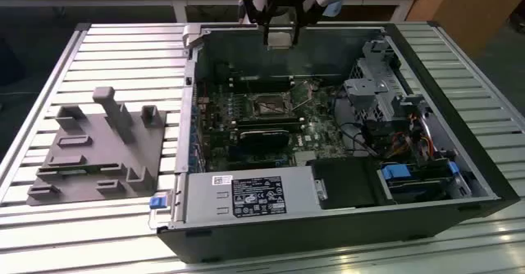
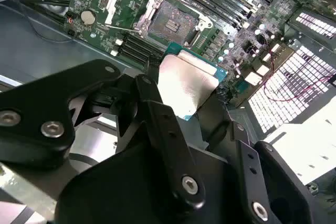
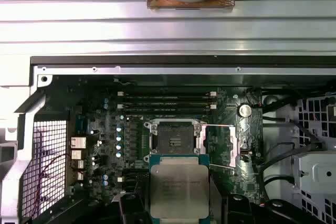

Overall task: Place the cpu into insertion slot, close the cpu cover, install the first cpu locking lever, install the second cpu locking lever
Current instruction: 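Place the cpu into insertion slot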

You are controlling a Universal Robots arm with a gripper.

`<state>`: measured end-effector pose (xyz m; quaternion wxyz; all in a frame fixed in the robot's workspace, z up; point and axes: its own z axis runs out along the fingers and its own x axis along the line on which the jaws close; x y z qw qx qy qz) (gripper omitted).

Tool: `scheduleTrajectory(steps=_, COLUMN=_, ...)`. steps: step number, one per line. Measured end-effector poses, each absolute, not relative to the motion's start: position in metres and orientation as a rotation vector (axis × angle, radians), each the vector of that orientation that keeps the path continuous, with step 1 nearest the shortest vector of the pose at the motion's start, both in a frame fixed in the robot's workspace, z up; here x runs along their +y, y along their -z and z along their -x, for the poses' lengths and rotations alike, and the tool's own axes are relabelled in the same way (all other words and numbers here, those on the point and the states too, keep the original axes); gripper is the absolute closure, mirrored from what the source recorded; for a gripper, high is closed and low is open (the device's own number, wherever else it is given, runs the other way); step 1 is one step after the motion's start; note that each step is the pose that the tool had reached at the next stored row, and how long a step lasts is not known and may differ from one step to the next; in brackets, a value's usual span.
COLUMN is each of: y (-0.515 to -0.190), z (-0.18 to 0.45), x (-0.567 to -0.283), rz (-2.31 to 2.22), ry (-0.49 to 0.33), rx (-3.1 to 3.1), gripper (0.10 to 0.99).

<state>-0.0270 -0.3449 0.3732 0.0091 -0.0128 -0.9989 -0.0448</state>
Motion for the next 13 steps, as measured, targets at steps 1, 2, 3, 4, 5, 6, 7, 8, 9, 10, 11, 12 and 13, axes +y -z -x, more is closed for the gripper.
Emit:
scheduleTrajectory(steps=1, y=-0.3732, z=0.027, x=-0.3449, rz=0.04, ry=0.14, rx=-3.12, gripper=0.545)
scheduleTrajectory(steps=2, y=-0.3732, z=0.027, x=-0.3449, rz=0.04, ry=0.14, rx=-3.12, gripper=0.545)
scheduleTrajectory(steps=3, y=-0.3732, z=0.027, x=-0.3449, rz=0.04, ry=0.14, rx=-3.12, gripper=0.545)
scheduleTrajectory(steps=4, y=-0.3732, z=0.027, x=-0.3449, rz=0.04, ry=0.14, rx=-3.12, gripper=0.545)
scheduleTrajectory(steps=5, y=-0.3732, z=0.027, x=-0.3449, rz=0.04, ry=0.14, rx=-3.12, gripper=0.545)
scheduleTrajectory(steps=6, y=-0.3732, z=0.027, x=-0.3449, rz=0.04, ry=0.14, rx=-3.12, gripper=0.545)
scheduleTrajectory(steps=7, y=-0.3732, z=0.027, x=-0.3449, rz=0.04, ry=0.14, rx=-3.12, gripper=0.545)
scheduleTrajectory(steps=8, y=-0.3732, z=0.027, x=-0.3449, rz=0.04, ry=0.14, rx=-3.12, gripper=0.545)
scheduleTrajectory(steps=9, y=-0.3732, z=0.027, x=-0.3449, rz=0.04, ry=0.14, rx=-3.12, gripper=0.545)
scheduleTrajectory(steps=10, y=-0.3732, z=0.027, x=-0.3449, rz=0.04, ry=0.14, rx=-3.12, gripper=0.545)
scheduleTrajectory(steps=11, y=-0.3732, z=0.027, x=-0.3449, rz=0.04, ry=0.14, rx=-3.12, gripper=0.545)
scheduleTrajectory(steps=12, y=-0.373, z=0.027, x=-0.3449, rz=0.04, ry=0.14, rx=-3.12, gripper=0.545)
scheduleTrajectory(steps=13, y=-0.3723, z=0.027, x=-0.3449, rz=0.04, ry=0.14, rx=-3.12, gripper=0.545)
